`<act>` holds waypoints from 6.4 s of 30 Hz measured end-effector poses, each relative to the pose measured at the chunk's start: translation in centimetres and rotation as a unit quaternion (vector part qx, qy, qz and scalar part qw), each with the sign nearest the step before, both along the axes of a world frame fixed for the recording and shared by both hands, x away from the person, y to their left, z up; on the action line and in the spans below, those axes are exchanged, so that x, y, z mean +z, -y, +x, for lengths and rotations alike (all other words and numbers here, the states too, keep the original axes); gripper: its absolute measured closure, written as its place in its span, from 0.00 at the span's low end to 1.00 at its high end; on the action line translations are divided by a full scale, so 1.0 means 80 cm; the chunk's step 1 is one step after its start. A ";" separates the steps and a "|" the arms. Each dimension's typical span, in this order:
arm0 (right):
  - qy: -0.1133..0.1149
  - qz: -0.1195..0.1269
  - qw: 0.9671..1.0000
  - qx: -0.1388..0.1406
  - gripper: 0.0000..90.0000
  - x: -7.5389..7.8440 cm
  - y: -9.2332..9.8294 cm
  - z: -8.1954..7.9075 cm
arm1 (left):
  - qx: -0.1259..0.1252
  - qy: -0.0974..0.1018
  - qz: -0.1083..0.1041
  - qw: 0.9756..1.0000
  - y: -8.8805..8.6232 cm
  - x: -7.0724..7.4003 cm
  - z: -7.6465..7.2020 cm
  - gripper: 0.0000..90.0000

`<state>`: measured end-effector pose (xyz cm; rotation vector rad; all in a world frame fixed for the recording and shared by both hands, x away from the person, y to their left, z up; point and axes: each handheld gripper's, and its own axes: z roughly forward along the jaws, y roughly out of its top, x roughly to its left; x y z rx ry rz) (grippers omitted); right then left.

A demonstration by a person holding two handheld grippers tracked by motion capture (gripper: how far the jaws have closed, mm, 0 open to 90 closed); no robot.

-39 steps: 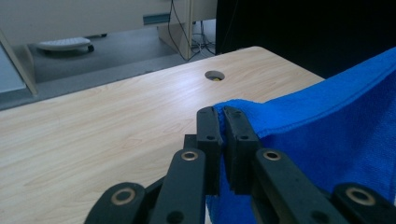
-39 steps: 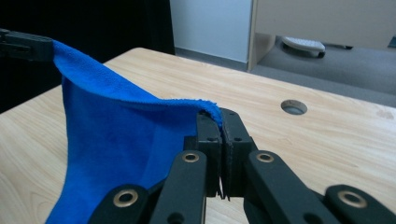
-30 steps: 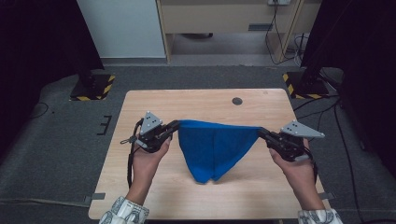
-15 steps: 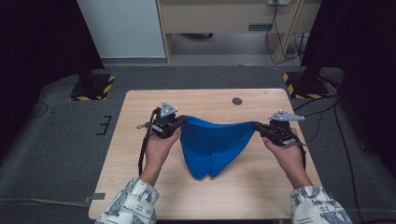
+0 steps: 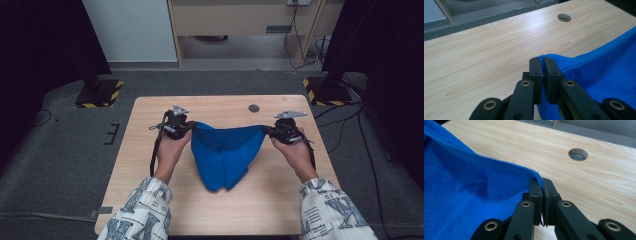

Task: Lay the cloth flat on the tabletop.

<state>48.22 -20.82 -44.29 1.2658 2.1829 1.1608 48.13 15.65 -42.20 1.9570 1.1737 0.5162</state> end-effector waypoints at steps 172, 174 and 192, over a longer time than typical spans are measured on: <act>-0.015 0.007 0.997 0.079 0.92 -0.080 0.007 -0.169 | -0.101 -0.022 0.049 0.993 0.021 -0.123 -0.160 1.00; -0.021 0.002 0.997 0.076 0.91 -0.082 0.009 -0.170 | -0.100 -0.023 0.050 0.993 0.019 -0.123 -0.159 1.00; -0.021 0.005 0.998 0.065 0.70 -0.071 0.017 -0.186 | -0.091 -0.030 0.065 0.993 -0.025 -0.107 -0.163 1.00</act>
